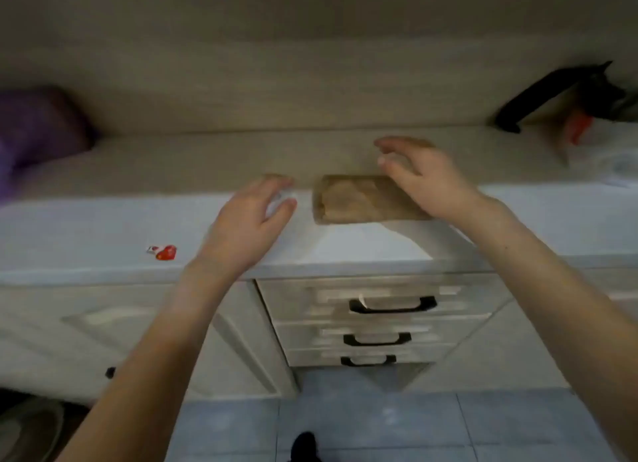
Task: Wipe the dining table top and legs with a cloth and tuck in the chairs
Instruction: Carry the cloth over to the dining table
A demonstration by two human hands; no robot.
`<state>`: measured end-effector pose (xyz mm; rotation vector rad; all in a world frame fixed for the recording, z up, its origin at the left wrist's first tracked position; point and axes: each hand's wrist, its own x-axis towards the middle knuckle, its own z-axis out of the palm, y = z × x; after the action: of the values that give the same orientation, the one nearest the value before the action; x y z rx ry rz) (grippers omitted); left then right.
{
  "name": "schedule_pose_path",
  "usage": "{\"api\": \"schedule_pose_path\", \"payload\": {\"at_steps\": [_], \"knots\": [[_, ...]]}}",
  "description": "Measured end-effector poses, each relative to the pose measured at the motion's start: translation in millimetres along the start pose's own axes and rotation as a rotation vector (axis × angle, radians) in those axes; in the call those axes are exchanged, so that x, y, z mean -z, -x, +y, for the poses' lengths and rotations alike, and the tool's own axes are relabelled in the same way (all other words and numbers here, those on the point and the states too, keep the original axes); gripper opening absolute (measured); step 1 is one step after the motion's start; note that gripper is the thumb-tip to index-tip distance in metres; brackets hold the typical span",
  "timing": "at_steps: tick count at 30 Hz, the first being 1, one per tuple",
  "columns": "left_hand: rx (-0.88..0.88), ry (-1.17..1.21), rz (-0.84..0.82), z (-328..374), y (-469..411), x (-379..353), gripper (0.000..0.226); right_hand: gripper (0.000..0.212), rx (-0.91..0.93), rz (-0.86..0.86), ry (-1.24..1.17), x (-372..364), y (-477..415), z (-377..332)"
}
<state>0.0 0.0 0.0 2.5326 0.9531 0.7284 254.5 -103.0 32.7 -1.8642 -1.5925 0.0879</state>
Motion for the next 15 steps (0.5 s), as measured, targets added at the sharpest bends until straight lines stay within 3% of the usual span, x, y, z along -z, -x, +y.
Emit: {"api": "schedule_pose_path", "payload": {"at_steps": [4,7,11,15], "knots": [[-0.007,-0.1,-0.118,-18,-11,-8,0.064,0.06,-0.024,-0.311,0.322,-10,-7,6],[-0.038,-0.125,-0.121,-26,-14,-13,0.066,0.074,0.019,-0.329,0.424,-10,-5,13],[-0.075,-0.181,-0.11,-29,-13,-16,0.064,0.041,-0.129,-0.32,0.251,-4,1,11],[-0.063,-0.178,-0.116,-26,-12,-15,0.065,0.044,-0.264,-0.409,-0.032,5,-2,9]]}}
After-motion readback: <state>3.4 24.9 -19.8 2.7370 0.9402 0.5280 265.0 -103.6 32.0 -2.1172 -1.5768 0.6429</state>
